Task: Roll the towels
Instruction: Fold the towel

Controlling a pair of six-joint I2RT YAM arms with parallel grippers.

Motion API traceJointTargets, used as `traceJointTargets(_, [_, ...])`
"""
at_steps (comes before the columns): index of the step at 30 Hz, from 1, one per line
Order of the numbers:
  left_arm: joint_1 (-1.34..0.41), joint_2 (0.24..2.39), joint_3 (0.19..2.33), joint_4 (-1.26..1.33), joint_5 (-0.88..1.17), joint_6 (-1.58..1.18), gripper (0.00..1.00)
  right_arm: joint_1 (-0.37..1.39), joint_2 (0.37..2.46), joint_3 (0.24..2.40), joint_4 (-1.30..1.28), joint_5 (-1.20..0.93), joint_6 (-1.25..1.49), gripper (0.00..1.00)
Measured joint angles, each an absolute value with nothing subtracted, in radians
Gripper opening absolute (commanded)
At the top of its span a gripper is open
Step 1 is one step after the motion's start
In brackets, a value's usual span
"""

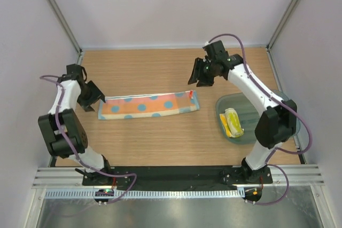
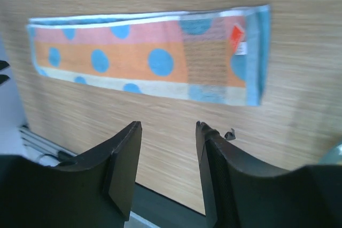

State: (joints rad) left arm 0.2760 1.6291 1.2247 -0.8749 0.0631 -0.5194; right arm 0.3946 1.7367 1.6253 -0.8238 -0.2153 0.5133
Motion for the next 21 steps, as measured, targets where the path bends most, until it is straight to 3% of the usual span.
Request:
traceJointTargets(4, [0.233, 1.441, 1.196, -0.860, 0.049, -0.536, 0.59, 0.485, 1.627, 1.370, -0.688, -0.230, 0.671, 0.51])
traceJointTargets(9, [0.141, 1.214, 1.105, -0.796, 0.057, -0.537, 0.63, 0.573, 1.651, 1.187, -0.606, -0.207, 0.792, 0.52])
traceJointTargets(12, [0.088, 1.059, 0.967, -0.701, 0.067, -0.541, 0.75, 0.562, 1.668, 1.150, -0.604, -0.164, 0.825, 0.52])
traceJointTargets(16, [0.054, 0.941, 0.864, -0.654, 0.085, -0.546, 0.72, 0.523, 1.675, 1.144, -0.580, -0.128, 0.843, 0.52])
traceJointTargets(21, [0.031, 0.914, 0.884, -0.631, 0.075, -0.521, 0.71, 0.454, 1.712, 1.128, -0.530, -0.117, 0.850, 0.53])
